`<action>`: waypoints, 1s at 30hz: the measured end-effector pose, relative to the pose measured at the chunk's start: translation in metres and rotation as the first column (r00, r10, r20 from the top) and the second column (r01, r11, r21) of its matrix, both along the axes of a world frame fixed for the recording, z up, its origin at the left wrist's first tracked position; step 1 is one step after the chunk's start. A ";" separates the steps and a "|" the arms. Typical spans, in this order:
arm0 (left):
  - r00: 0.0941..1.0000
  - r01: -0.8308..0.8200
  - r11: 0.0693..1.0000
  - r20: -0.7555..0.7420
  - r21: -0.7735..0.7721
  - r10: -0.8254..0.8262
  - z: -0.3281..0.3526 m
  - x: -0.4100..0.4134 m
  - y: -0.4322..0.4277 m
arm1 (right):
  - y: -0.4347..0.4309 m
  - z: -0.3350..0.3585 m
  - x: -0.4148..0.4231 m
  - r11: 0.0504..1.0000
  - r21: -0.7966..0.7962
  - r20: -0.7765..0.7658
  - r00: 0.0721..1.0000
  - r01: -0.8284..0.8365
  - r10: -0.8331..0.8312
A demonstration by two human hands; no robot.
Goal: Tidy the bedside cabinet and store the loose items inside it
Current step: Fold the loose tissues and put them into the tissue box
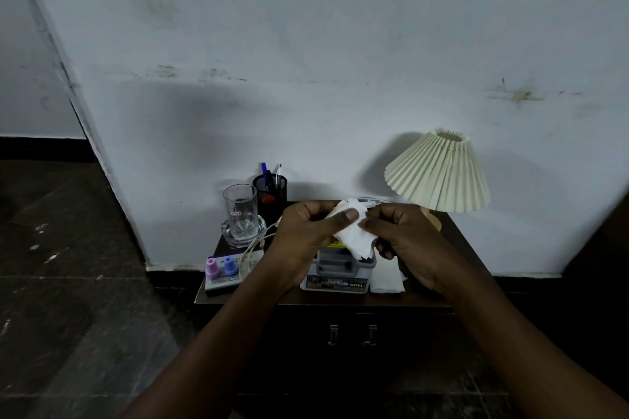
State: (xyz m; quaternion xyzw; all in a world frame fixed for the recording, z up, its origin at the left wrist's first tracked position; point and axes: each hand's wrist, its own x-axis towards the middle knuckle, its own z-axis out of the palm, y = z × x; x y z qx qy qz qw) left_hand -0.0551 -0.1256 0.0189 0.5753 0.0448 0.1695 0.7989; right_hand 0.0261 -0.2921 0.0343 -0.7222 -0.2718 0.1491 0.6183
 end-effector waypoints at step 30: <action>0.986 -0.166 0.981 -0.029 -0.105 0.164 -0.004 0.006 -0.001 | -0.010 0.000 0.001 0.998 -0.003 0.063 0.997 0.055 -0.055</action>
